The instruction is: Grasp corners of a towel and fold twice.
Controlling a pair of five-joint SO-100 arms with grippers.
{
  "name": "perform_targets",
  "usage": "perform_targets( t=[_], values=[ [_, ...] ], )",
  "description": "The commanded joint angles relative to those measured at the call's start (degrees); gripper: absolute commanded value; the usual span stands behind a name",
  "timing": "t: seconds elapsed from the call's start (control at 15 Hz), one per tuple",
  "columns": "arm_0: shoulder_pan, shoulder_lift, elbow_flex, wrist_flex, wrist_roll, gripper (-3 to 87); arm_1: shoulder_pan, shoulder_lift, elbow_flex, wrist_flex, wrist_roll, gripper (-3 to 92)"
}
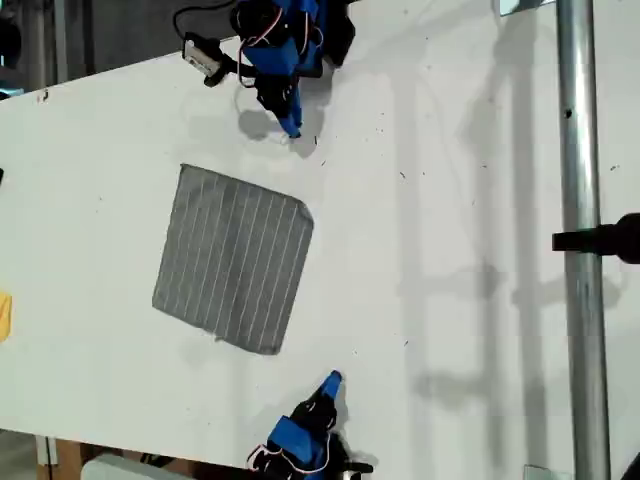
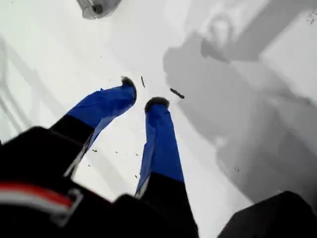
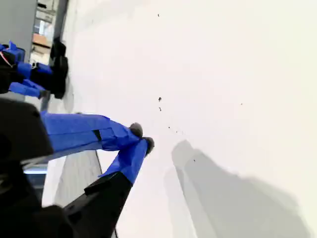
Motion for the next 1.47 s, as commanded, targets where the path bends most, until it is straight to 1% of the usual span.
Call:
perform_targets(
  t=[0.0,0.27,0.47,0.6,0.67,0.73,0.8,0.87,1.0,1.07,1.13,1.2,1.4],
  values=[
    [-28.2,0.3,0.3,-1.7,-23.1,-2.6,2.6,0.1,-0.6,-0.4,-1.2,-0.3],
    [-28.1,0.3,0.2,-1.7,-23.3,-2.6,2.4,0.1,-0.7,-0.4,-1.2,-0.3],
    [-28.1,0.3,0.2,-1.4,-23.6,-2.6,0.4,0.1,-0.7,0.4,-1.2,-0.3],
    [-29.1,0.3,-0.5,1.2,-27.5,-1.3,-1.4,0.1,-1.8,0.9,-0.8,-0.3],
    [-25.4,0.3,-0.5,-1.5,-28.9,-2.6,-2.1,0.4,-3.7,1.3,-0.7,-0.3],
    [-22.7,0.3,-0.2,-3.5,-33.3,-2.7,-3.6,0.4,-6.4,0.7,-0.7,-0.3],
    [-19.7,0.3,-1.9,-4.2,-35.6,-2.8,-5.3,-0.1,-9.0,-0.7,-0.9,-0.3],
    [-17.7,-0.4,-4.8,-3.1,-38.9,-2.8,-6.9,-3.1,-12.0,-1.6,-0.8,-0.3],
    [-14.9,-12.3,-16.9,-2.9,-41.2,-2.8,-8.9,-16.3,-21.3,-4.7,-3.0,-0.3],
    [-15.1,-22.1,-25.8,-1.2,-39.6,-2.8,-9.4,-24.3,-27.1,-6.9,-5.4,-0.3],
    [-16.1,-30.7,-35.3,1.9,-36.9,-2.8,-9.8,-31.6,-32.5,-8.4,-7.4,-0.3],
    [-18.9,-35.7,-43.3,5.0,-33.8,-2.8,-9.8,-38.1,-37.7,-9.1,-9.2,-0.3],
    [-29.5,-47.0,-60.6,13.4,-20.7,-2.7,-9.5,-57.3,-55.8,-7.8,-15.8,-0.3]
  ],
)
